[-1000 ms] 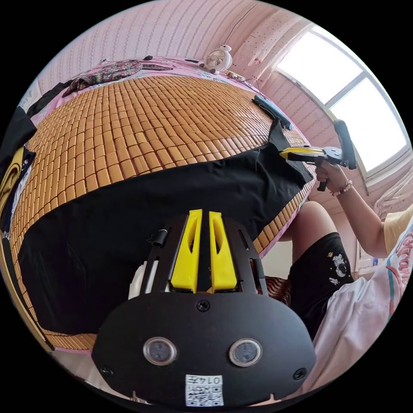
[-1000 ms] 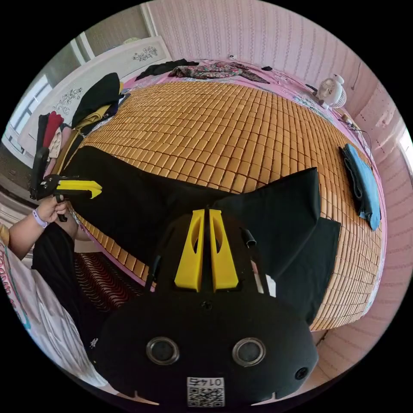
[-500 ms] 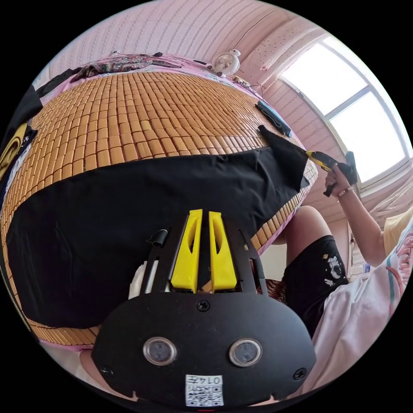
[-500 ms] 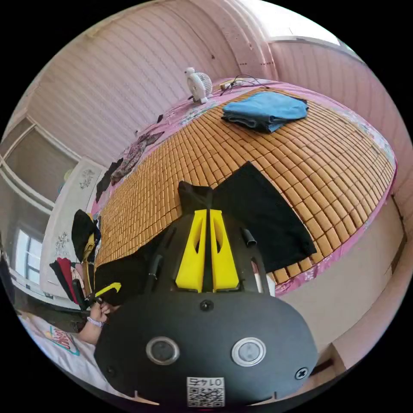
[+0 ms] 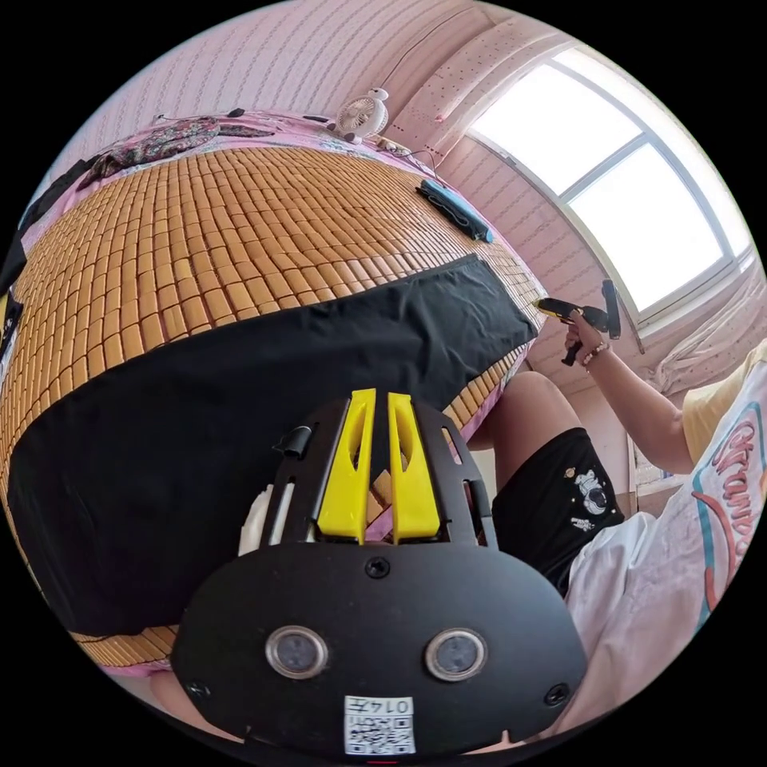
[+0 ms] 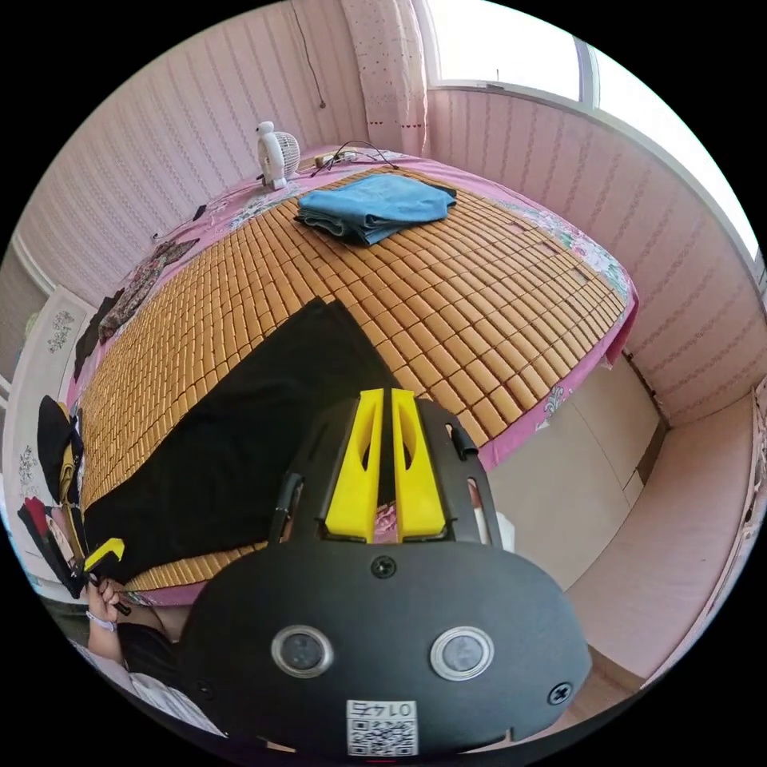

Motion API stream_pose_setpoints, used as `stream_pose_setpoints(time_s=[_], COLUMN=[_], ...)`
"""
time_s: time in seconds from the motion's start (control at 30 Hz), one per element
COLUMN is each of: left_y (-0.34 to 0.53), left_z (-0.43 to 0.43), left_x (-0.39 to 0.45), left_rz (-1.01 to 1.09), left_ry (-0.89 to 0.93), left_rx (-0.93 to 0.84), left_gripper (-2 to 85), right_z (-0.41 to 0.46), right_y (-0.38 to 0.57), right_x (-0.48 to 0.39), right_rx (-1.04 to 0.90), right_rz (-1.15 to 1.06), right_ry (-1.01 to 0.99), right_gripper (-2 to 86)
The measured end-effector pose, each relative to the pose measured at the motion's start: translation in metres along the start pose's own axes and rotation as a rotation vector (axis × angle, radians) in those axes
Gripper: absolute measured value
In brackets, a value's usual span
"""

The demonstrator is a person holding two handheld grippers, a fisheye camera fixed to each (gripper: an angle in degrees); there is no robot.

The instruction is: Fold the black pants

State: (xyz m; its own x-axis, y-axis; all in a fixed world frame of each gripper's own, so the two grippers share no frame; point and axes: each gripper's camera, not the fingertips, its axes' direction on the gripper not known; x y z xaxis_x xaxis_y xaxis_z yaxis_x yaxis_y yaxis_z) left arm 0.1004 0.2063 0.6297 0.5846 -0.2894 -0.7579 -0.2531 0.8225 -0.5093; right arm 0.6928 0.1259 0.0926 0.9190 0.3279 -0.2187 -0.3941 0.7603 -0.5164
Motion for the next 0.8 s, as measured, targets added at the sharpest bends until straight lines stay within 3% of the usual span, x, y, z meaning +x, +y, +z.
stream_pose_setpoints(time_s=[0.13, 0.33, 0.47, 0.63, 0.8], left_y=[-0.008, -0.055, -0.092, -0.108, -0.099], left_z=[0.010, 0.026, 0.046, 0.082, 0.059], left_x=[0.014, 0.040, 0.057, 0.066, 0.070], left_rz=[0.043, 0.182, 0.235, 0.265, 0.225], left_ry=[-0.012, -0.119, -0.185, -0.289, -0.231], left_rx=[-0.026, -0.033, -0.049, -0.225, -0.158], left_gripper=[4.0, 6.1, 7.0, 2.5, -0.7], right_z=[0.032, 0.084, 0.080, 0.064, 0.051], right_y=[-0.043, -0.077, -0.066, -0.053, -0.050], right_x=[-0.030, -0.034, -0.029, -0.014, -0.017], right_rx=[-0.010, -0.081, -0.021, 0.066, 0.189], right_rz=[-0.105, -0.132, -0.181, -0.186, -0.241], right_ry=[-0.055, 0.034, -0.027, -0.115, -0.164], right_gripper=[6.8, 6.3, 0.6, -0.5, -0.4])
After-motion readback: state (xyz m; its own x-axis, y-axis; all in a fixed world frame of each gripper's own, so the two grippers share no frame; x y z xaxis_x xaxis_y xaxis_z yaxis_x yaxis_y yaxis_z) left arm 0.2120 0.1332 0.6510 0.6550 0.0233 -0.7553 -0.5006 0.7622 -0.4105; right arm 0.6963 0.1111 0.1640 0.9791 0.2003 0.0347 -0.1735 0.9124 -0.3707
